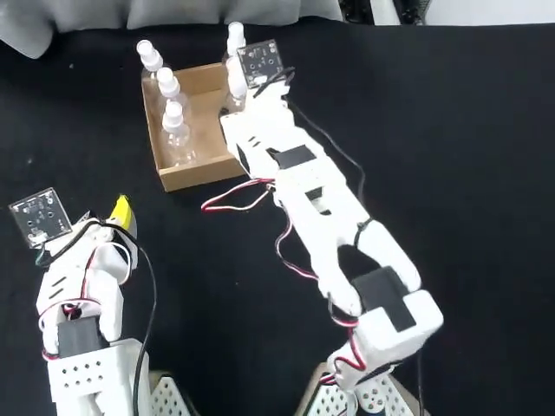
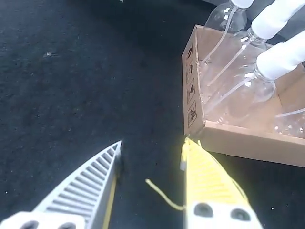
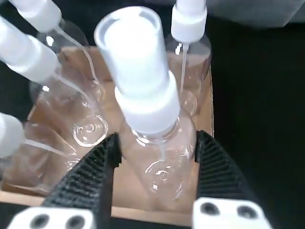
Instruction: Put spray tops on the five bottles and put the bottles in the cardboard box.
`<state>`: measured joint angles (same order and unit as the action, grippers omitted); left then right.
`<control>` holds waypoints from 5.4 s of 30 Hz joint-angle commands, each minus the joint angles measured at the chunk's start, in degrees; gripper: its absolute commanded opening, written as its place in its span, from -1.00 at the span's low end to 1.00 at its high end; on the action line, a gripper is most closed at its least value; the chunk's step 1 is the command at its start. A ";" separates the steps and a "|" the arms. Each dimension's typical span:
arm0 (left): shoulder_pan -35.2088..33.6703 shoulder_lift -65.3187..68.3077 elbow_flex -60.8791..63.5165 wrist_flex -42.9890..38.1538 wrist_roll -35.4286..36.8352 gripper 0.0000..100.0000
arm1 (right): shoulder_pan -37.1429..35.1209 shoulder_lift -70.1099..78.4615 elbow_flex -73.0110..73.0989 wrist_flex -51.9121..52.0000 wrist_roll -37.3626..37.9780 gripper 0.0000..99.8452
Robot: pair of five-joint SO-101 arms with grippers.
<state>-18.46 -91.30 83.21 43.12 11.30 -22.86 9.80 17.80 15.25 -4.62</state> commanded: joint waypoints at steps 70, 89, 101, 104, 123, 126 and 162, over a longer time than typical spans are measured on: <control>-0.31 -0.62 -0.22 -1.49 -0.44 -0.63 | 0.97 6.20 -6.46 0.00 0.00 -0.35; -0.13 -0.62 -0.22 -1.49 -0.44 -0.63 | -0.35 -1.01 -7.16 10.02 -0.35 -0.16; -0.13 -0.62 -0.22 -1.49 -0.44 -0.63 | -0.62 -11.21 -7.16 24.79 -0.44 -0.17; -0.04 -0.62 -0.22 -1.49 -0.44 -0.63 | -0.62 -14.55 -7.16 29.10 -0.44 -0.17; -0.48 -0.62 0.31 -1.49 -0.44 -0.63 | -1.14 -30.29 -1.63 39.65 0.00 -0.67; -0.57 -0.62 1.10 -3.34 -0.44 -0.64 | -1.14 -34.95 2.77 39.65 0.00 -0.67; 0.22 -0.62 1.89 -5.45 -0.44 -0.79 | 15.21 -89.01 43.91 39.56 3.34 -0.86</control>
<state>-18.37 -91.30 85.58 38.90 11.30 -10.11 -75.56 60.97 54.46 -1.80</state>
